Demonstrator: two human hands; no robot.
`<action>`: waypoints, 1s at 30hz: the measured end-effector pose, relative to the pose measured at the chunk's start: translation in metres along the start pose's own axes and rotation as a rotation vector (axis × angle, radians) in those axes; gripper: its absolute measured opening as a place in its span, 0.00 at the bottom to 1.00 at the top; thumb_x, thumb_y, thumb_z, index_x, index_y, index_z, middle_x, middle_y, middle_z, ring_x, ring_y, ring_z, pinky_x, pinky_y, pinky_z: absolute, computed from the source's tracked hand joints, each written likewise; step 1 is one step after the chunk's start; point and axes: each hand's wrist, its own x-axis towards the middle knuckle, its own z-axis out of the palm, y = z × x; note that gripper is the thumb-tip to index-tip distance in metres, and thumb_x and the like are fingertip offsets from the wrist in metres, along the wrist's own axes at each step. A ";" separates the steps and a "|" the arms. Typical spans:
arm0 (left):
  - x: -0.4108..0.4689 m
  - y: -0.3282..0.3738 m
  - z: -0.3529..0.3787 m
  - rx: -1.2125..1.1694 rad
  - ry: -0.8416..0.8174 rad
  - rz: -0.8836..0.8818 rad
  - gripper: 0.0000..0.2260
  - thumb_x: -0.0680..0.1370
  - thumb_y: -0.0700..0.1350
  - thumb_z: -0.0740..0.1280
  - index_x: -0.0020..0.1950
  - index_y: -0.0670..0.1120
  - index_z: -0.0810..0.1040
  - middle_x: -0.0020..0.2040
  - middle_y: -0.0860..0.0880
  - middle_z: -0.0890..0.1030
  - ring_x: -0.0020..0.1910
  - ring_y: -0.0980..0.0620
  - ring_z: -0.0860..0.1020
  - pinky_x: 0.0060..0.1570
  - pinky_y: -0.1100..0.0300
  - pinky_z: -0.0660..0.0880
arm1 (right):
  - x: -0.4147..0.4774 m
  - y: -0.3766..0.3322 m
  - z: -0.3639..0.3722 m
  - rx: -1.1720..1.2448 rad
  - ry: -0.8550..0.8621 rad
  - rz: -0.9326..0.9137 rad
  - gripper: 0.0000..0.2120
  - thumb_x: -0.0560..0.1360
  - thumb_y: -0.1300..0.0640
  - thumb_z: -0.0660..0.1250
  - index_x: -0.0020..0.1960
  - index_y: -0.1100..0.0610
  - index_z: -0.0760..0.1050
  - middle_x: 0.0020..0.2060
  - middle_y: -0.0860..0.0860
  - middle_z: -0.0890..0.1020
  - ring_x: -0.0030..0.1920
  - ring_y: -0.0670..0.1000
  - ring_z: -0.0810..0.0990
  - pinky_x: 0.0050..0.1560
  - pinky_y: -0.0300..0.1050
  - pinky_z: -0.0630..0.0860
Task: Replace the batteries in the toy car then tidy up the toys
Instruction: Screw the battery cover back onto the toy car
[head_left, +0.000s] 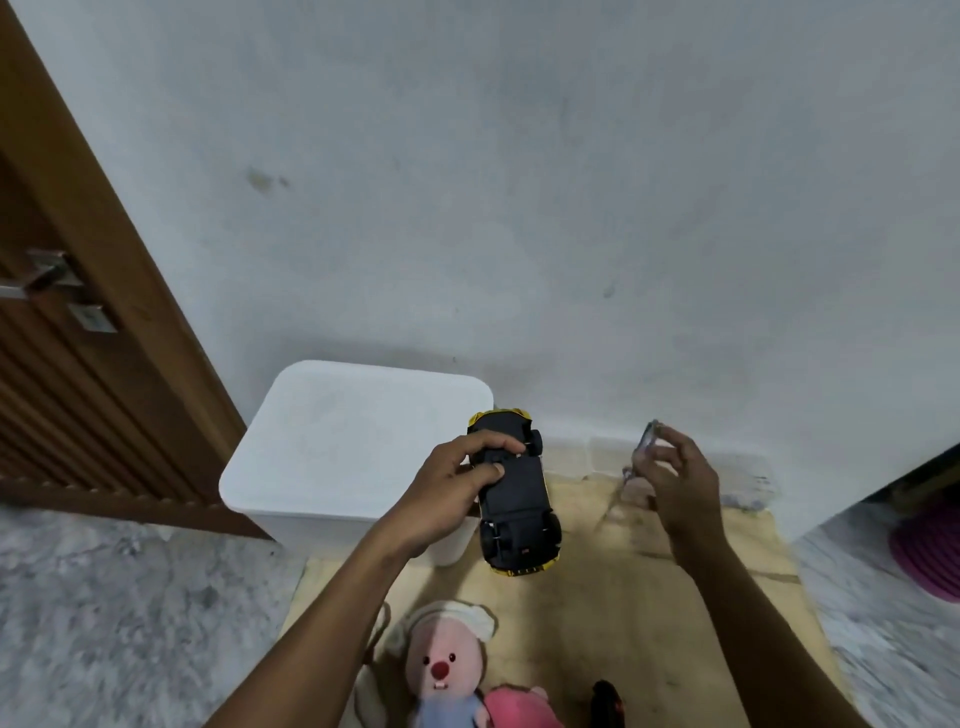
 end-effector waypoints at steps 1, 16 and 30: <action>-0.001 0.001 0.000 0.001 -0.002 0.005 0.14 0.81 0.32 0.60 0.58 0.46 0.82 0.52 0.49 0.81 0.40 0.59 0.80 0.38 0.62 0.78 | -0.006 -0.026 0.008 0.111 -0.010 -0.042 0.18 0.77 0.68 0.68 0.64 0.53 0.74 0.52 0.60 0.81 0.45 0.56 0.84 0.36 0.51 0.83; -0.023 0.007 -0.004 -0.037 -0.029 0.041 0.14 0.81 0.32 0.61 0.56 0.46 0.83 0.50 0.50 0.81 0.38 0.56 0.78 0.38 0.61 0.75 | -0.080 -0.106 0.067 0.229 -0.209 -0.516 0.34 0.74 0.77 0.66 0.69 0.45 0.70 0.50 0.58 0.81 0.50 0.58 0.83 0.48 0.61 0.83; -0.025 0.016 -0.004 -0.035 -0.010 0.047 0.13 0.81 0.32 0.61 0.56 0.45 0.82 0.46 0.51 0.81 0.36 0.57 0.79 0.33 0.64 0.77 | -0.092 -0.106 0.073 0.048 -0.218 -0.696 0.40 0.73 0.76 0.67 0.68 0.35 0.67 0.49 0.47 0.81 0.53 0.56 0.83 0.46 0.49 0.83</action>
